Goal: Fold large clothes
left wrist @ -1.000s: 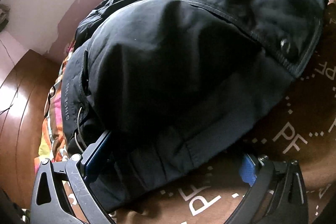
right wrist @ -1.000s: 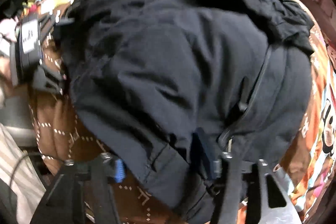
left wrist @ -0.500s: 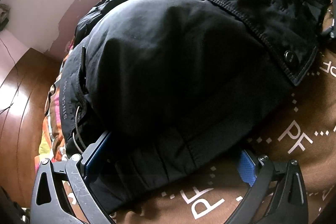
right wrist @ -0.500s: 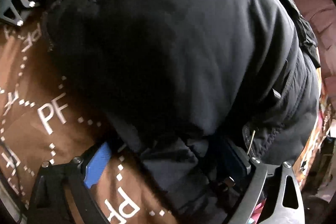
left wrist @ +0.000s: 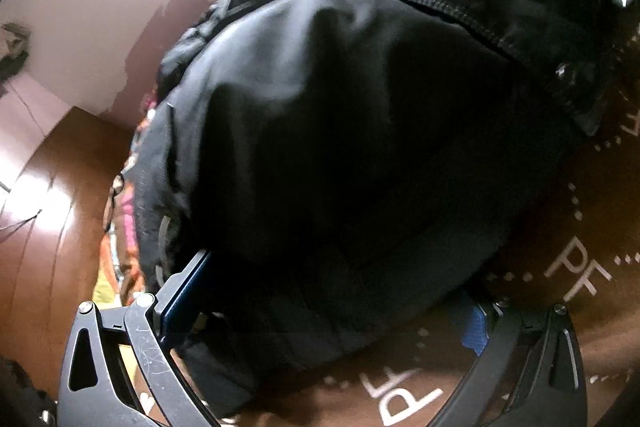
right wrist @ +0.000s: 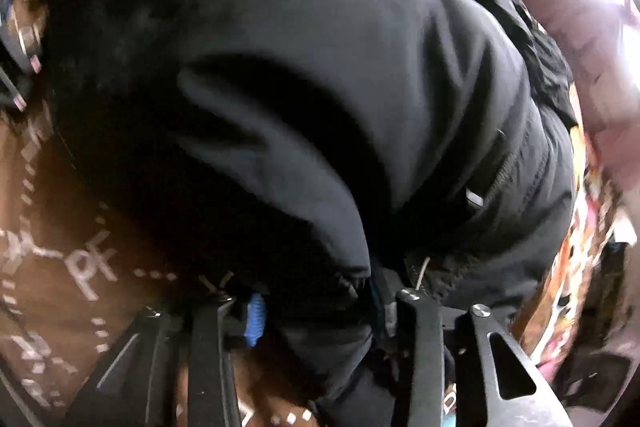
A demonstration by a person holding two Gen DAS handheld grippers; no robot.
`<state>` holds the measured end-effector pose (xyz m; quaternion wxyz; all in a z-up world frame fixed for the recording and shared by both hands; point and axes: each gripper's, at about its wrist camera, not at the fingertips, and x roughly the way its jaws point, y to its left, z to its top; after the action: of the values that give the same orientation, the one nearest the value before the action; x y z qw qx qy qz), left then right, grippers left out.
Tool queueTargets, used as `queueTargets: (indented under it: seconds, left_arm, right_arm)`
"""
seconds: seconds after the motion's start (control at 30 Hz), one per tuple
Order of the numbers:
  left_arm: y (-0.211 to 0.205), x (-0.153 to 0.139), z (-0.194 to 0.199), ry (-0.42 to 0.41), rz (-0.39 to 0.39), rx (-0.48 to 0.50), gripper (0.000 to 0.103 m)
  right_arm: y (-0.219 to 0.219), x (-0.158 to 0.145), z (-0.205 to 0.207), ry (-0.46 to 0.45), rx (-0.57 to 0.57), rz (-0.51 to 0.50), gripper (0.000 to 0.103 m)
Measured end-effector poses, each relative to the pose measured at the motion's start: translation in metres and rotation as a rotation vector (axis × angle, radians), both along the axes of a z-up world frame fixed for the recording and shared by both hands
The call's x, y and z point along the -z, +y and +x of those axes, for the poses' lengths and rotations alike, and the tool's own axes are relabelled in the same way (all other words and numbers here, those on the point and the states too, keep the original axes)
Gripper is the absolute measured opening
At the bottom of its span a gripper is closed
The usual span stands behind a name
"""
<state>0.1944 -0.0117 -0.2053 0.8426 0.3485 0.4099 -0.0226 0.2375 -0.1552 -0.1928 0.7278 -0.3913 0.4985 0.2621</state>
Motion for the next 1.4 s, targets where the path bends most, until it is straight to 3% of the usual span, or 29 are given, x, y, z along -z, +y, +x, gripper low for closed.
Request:
queueTargets:
  seconds: [0.07, 0.17, 0.23, 0.37, 0.53, 0.7, 0.97, 1.07, 1.23, 1.3, 1.4]
  left_arm:
    - [-0.001, -0.004, 0.000, -0.033, 0.009, 0.004, 0.101]
    - [-0.002, -0.012, 0.000, -0.055, 0.017, 0.009, 0.089]
    - [-0.001, -0.019, -0.001, -0.059, 0.023, 0.013, 0.072]
    - [-0.006, -0.040, 0.000, -0.095, 0.063, 0.053, 0.050]
    - [0.001, -0.076, 0.014, -0.058, 0.011, 0.040, 0.017]
    - [0.002, -0.123, 0.035, -0.048, -0.067, 0.006, 0.009]
    - [0.000, -0.164, 0.057, -0.059, -0.114, -0.027, 0.006]
    - [0.004, -0.177, 0.071, -0.071, -0.146, -0.048, 0.006]
    - [0.005, -0.199, 0.098, -0.100, -0.218, -0.081, 0.006]
    - [0.004, -0.206, 0.107, -0.113, -0.245, -0.088, 0.006]
    - [0.005, -0.211, 0.116, -0.123, -0.266, -0.092, 0.006]
  right_arm:
    - [-0.006, -0.017, 0.008, 0.027, 0.015, 0.052, 0.029]
    - [-0.011, -0.052, 0.018, 0.063, 0.067, 0.168, 0.026]
    - [-0.015, -0.074, 0.024, 0.065, 0.084, 0.230, 0.021]
    - [-0.007, -0.113, 0.029, 0.037, 0.094, 0.315, 0.018]
    - [-0.008, -0.146, 0.045, -0.021, 0.093, 0.379, 0.014]
    - [-0.019, -0.164, 0.057, -0.067, 0.110, 0.440, 0.013]
    - [-0.031, -0.161, 0.066, -0.005, 0.137, 0.514, 0.014]
    - [-0.037, -0.156, 0.065, 0.056, 0.131, 0.553, 0.025]
    - [-0.041, -0.144, 0.051, 0.140, 0.085, 0.610, 0.069]
    - [-0.034, -0.140, 0.039, 0.135, 0.035, 0.601, 0.078]
    - [-0.024, -0.133, 0.028, 0.108, -0.007, 0.551, 0.080]
